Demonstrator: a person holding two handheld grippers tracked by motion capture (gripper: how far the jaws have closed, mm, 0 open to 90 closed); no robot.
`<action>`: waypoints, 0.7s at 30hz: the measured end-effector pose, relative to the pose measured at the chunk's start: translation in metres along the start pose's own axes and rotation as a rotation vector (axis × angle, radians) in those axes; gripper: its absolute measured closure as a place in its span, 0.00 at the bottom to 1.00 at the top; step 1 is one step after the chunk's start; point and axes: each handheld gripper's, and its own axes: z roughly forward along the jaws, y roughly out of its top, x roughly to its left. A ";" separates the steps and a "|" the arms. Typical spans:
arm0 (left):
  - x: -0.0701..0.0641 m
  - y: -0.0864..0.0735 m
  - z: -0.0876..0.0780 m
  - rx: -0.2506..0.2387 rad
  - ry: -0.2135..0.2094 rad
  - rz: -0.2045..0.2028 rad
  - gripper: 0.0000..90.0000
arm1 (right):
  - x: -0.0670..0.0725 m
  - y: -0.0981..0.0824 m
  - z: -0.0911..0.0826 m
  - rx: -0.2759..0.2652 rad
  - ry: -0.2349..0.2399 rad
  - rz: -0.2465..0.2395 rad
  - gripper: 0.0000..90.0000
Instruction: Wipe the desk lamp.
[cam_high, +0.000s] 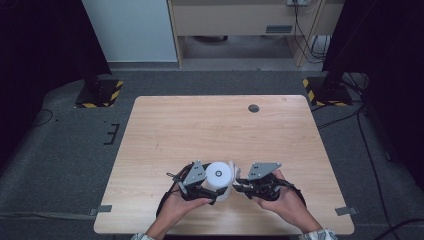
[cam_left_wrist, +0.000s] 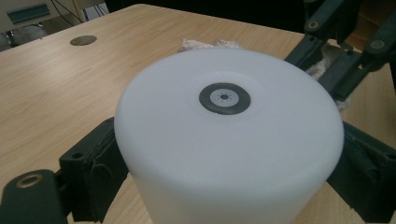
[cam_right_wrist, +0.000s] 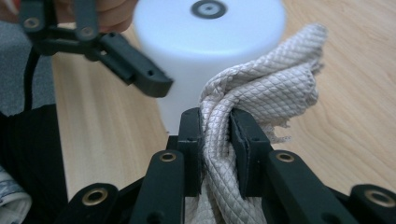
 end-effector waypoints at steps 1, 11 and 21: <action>0.000 0.000 0.000 0.000 0.000 0.000 0.09 | 0.000 0.000 0.000 0.000 0.000 0.000 0.84; 0.000 0.000 0.000 0.000 -0.001 0.001 0.09 | -0.001 -0.015 0.016 0.044 0.017 0.023 0.84; 0.000 0.000 0.000 0.000 0.000 0.001 0.09 | 0.020 -0.018 0.020 0.055 0.054 -0.008 0.84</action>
